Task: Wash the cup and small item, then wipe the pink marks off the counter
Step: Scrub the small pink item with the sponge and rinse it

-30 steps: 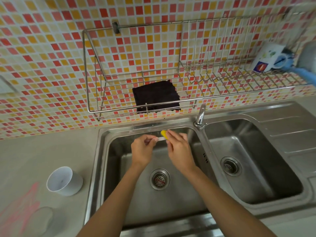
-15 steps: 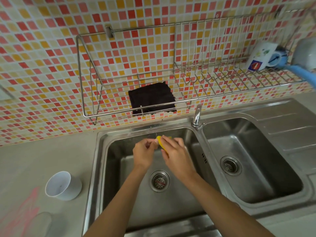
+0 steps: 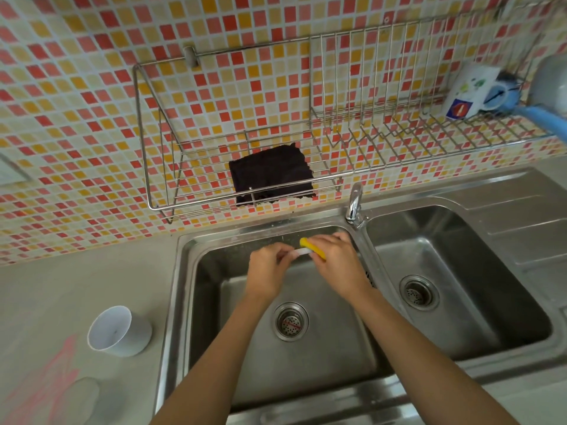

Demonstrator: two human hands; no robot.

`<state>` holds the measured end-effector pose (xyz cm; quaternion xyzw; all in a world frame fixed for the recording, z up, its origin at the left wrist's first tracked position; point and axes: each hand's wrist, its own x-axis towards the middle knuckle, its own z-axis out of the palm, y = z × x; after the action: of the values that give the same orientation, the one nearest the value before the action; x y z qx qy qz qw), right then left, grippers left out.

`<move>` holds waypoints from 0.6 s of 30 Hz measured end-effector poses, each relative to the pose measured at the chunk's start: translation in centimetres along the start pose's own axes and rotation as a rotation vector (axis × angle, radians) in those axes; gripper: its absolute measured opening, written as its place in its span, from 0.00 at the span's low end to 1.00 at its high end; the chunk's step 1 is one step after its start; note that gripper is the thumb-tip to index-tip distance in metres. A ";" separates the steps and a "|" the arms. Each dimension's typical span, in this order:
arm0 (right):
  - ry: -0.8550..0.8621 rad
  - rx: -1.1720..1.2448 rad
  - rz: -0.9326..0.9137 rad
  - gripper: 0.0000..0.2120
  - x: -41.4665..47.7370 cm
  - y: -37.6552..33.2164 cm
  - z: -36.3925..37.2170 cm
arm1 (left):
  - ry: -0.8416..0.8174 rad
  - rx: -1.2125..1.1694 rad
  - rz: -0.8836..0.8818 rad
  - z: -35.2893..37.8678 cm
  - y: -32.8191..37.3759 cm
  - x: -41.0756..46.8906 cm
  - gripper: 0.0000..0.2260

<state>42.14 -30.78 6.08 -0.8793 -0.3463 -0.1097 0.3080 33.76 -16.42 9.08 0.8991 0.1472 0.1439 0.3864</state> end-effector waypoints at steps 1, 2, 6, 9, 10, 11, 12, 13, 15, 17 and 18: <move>0.047 0.014 0.071 0.16 -0.2 0.0 0.1 | 0.026 -0.061 -0.072 0.2 0.3 0.1 0.03; 0.091 0.021 0.141 0.16 -0.6 -0.2 0.2 | 0.048 -0.133 -0.152 0.4 0.5 0.2 0.04; 0.173 0.053 0.131 0.19 -2.6 -2.7 1.0 | 0.041 -0.329 -0.364 1.7 0.8 0.6 0.09; 0.182 0.068 0.083 0.20 -3.3 -2.5 1.3 | 0.019 -0.384 -0.409 2.5 0.8 0.8 0.10; 0.207 0.072 0.137 0.19 -3.2 -1.7 1.4 | 0.021 -0.386 -0.418 2.6 0.9 0.7 0.10; 0.236 0.081 0.211 0.19 -2.9 -0.9 1.4 | 0.021 -0.383 -0.422 2.8 1.0 0.8 0.11; 0.251 0.091 0.273 0.19 -2.8 -0.2 1.5 | 0.019 -0.378 -0.424 2.9 1.1 0.9 0.11; 0.250 0.093 0.293 0.19 -2.8 0.2 1.7 | 0.013 -0.364 -0.422 3.1 1.2 0.9 0.11; 0.216 0.065 0.197 0.19 -3.3 0.2 2.1 | 0.005 -0.300 -0.392 3.3 1.2 1.1 0.11; 0.194 0.057 0.123 0.18 -3.5 0.9 1.6 | 0.008 -0.178 -0.330 3.4 1.1 1.4 0.09; 0.207 0.064 0.161 0.17 -3.2 2.0 1.0 | -0.003 -0.127 -0.296 3.4 1.1 1.6 0.07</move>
<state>41.10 -33.04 3.10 -0.8779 -0.2446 -0.1637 0.3777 36.67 -18.76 7.81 0.8415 0.2682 0.0929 0.4597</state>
